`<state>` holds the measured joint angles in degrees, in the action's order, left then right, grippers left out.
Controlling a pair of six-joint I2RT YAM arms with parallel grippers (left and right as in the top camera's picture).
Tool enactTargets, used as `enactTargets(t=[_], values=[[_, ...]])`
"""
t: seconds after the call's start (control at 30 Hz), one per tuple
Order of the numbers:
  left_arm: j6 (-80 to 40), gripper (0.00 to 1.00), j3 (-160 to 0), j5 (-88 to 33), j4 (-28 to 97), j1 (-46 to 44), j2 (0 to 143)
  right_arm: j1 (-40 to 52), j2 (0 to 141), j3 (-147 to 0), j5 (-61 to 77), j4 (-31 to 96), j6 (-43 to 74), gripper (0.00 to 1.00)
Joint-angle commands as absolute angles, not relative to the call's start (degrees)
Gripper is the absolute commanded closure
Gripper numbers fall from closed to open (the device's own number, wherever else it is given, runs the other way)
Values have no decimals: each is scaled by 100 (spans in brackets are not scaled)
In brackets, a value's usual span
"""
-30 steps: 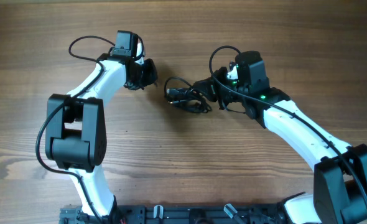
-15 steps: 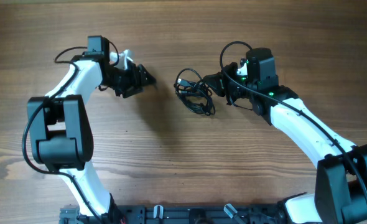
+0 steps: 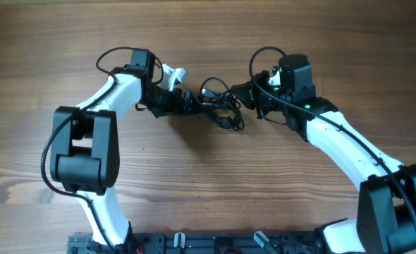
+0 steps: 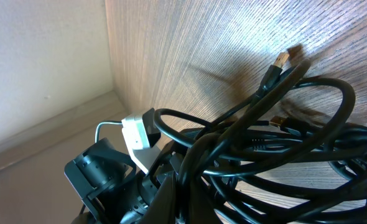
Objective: Untangle cables
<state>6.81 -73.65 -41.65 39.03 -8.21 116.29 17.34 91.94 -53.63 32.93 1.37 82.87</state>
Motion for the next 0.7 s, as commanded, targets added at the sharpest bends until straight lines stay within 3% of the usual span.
enactTargets(t=[0.0,0.67], values=[[814,16,-7306,-4145,3905,-814,11520,1728,9242,-5474,3234,86,8265,96],[252,12,-7306,-3387,3750,-1002,11531,1728,9242,-5474,3216,49,7520,96]])
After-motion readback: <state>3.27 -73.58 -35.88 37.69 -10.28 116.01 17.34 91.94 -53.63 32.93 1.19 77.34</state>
